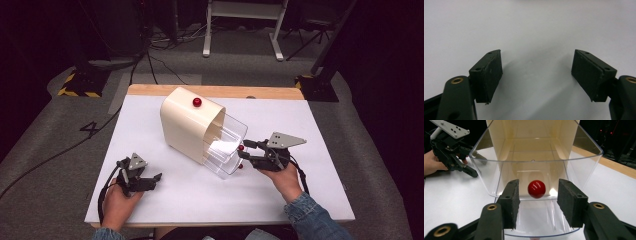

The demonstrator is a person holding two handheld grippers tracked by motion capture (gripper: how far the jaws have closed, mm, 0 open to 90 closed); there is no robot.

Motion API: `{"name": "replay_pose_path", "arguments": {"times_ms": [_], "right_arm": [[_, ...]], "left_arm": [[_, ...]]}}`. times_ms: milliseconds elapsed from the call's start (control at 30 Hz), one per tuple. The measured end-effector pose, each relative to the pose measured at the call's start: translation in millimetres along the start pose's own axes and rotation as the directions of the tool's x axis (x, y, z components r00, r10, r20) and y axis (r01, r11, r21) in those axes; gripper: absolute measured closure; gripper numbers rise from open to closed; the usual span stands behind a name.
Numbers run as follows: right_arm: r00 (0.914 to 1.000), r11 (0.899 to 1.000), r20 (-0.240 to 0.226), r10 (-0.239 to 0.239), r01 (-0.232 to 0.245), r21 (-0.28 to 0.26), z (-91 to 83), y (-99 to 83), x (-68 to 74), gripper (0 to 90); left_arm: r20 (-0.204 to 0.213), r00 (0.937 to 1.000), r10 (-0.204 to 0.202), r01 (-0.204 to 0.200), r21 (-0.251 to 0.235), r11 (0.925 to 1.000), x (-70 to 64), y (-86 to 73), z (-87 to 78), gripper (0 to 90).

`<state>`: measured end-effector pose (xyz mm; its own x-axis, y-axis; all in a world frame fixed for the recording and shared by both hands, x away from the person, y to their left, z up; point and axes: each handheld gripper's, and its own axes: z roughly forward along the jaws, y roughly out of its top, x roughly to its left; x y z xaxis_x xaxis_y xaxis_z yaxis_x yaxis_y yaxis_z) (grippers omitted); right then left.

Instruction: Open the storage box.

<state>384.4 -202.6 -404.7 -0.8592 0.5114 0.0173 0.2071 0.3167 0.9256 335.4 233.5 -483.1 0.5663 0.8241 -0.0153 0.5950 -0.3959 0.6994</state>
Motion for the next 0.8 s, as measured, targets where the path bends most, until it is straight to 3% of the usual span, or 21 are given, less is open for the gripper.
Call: {"name": "replay_pose_path", "arguments": {"times_ms": [400,800], "right_arm": [[0.9999,1.0,0.002,0.015,-0.015,0.015,-9.7,-10.3,-1.1,48.0],[0.997,0.997,0.076,0.013,-0.019,0.074,-48.6,-30.4,-12.1,47.1]], "left_arm": [[0.0,1.0,0.0,0.0,0.0,1.0,0.0,0.0,0.0,25.1],[-0.004,1.0,0.002,-0.002,0.001,1.0,-0.9,-0.4,-0.5,25.1]]}}
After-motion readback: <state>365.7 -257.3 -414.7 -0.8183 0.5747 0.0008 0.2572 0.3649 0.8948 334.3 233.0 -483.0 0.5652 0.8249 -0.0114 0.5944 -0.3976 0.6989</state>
